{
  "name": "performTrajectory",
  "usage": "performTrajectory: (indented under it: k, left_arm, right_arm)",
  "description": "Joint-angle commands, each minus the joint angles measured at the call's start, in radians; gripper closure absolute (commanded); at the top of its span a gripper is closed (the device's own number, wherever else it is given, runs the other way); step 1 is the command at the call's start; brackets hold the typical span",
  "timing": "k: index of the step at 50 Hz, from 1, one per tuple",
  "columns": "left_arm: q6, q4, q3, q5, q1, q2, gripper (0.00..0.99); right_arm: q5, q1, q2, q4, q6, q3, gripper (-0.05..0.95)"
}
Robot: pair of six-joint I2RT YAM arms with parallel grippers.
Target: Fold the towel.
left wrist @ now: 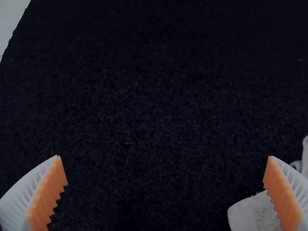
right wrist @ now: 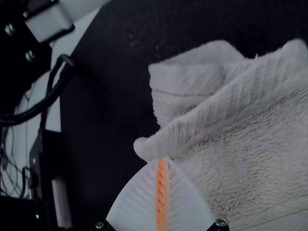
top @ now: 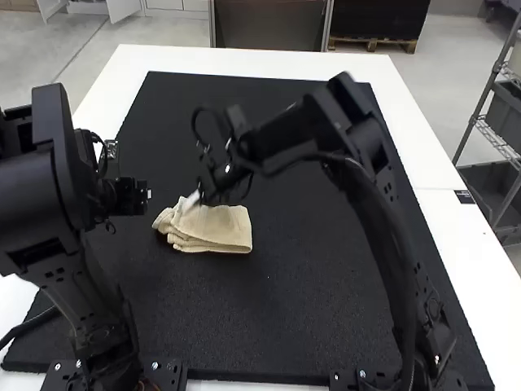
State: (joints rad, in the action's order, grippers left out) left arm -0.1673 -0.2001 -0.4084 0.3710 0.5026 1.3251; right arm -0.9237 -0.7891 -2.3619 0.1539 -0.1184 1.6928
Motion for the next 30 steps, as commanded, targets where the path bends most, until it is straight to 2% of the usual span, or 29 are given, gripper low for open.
performTrajectory:
  k: [1, 12, 20, 25, 30]
  left_arm:
    - [0.006, -0.002, -0.001, 0.014, -0.007, -0.017, 0.038]
    - [0.006, -0.007, -0.006, 0.014, -0.007, -0.018, 0.038]
    - [0.023, -0.021, -0.018, 0.013, -0.024, -0.047, 0.036]
    - [0.043, -0.044, -0.024, -0.001, -0.055, -0.069, 0.036]
    - [0.052, -0.056, -0.041, -0.03, -0.11, -0.083, 0.036]
  right_arm:
    - [-0.004, 0.045, 0.102, 0.024, 0.019, 0.041, 0.91]
    - [0.003, 0.114, 0.191, 0.045, 0.026, 0.036, 0.91]
    - [0.062, 0.211, 0.271, 0.045, 0.048, 0.002, 0.91]
    - [0.095, 0.271, 0.323, 0.036, 0.052, -0.035, 0.91]
    - [0.129, 0.327, 0.377, 0.009, 0.052, -0.084, 0.91]
